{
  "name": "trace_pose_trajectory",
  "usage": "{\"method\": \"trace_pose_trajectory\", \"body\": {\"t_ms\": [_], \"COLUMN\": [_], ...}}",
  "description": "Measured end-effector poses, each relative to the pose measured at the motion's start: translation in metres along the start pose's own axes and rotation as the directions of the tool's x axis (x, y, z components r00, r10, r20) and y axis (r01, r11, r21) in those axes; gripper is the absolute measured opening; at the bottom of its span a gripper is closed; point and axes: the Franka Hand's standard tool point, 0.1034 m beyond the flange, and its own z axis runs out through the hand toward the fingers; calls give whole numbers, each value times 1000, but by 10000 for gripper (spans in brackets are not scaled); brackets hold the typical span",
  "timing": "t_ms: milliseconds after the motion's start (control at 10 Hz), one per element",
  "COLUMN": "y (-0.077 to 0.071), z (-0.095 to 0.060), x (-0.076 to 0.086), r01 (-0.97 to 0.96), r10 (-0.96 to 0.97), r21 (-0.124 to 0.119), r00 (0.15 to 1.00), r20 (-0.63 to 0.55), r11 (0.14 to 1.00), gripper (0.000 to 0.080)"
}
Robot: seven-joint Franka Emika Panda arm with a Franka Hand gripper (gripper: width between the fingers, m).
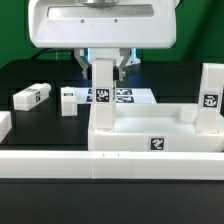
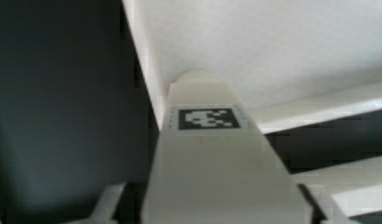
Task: Assemble desk
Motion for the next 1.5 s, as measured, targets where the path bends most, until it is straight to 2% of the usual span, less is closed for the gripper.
{"method": "trace_pose_trajectory", "body": {"t_ms": [400, 700, 900, 1000, 1100, 1200, 1300, 1400, 1500], "y": [0, 0, 0, -1, -1, -1, -2, -5, -9], "z": [1, 2, 2, 2, 2, 2, 2, 2, 1], "x": [-1, -1, -1, -1, -2, -2, -2, -4, -3], "r01": [-369, -675, -701, -686, -664, -646, -568, -495, -409], "r10": [369, 675, 700, 686, 663, 645, 568, 494, 408], "r21": [4, 13, 16, 17, 18, 18, 20, 17, 13], "r00": [930, 738, 713, 727, 748, 763, 823, 869, 912], "r20": [4, 19, 24, 25, 26, 29, 28, 33, 29], "r11": [930, 738, 713, 727, 748, 763, 822, 869, 913], "gripper": [290, 290, 290, 290, 448, 572, 572, 632, 646]}}
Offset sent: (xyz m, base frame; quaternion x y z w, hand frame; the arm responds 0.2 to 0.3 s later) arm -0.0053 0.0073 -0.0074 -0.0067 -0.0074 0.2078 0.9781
